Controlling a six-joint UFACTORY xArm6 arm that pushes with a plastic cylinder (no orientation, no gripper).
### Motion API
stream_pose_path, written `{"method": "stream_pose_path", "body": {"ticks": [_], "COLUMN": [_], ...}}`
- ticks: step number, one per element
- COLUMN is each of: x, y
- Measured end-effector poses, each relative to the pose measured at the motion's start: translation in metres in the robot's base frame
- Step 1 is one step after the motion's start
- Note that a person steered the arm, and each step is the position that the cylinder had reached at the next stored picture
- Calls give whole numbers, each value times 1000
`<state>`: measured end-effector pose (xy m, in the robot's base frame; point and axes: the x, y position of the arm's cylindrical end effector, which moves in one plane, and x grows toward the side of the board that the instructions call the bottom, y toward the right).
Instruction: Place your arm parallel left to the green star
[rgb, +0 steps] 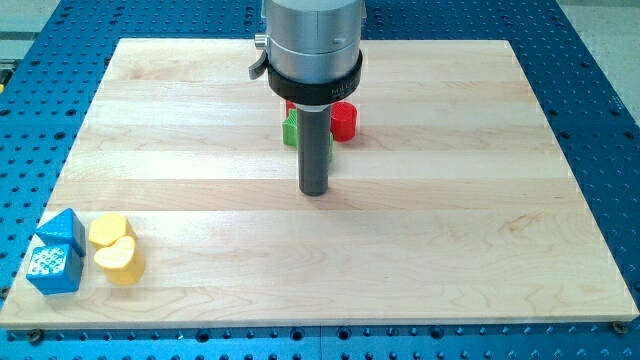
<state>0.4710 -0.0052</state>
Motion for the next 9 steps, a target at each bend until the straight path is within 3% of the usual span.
{"method": "stream_pose_path", "body": {"ticks": [4,5,6,7,9], "x": [6,-10,-27,-79,-86], "y": [33,-48,-88,-89,-93]}}
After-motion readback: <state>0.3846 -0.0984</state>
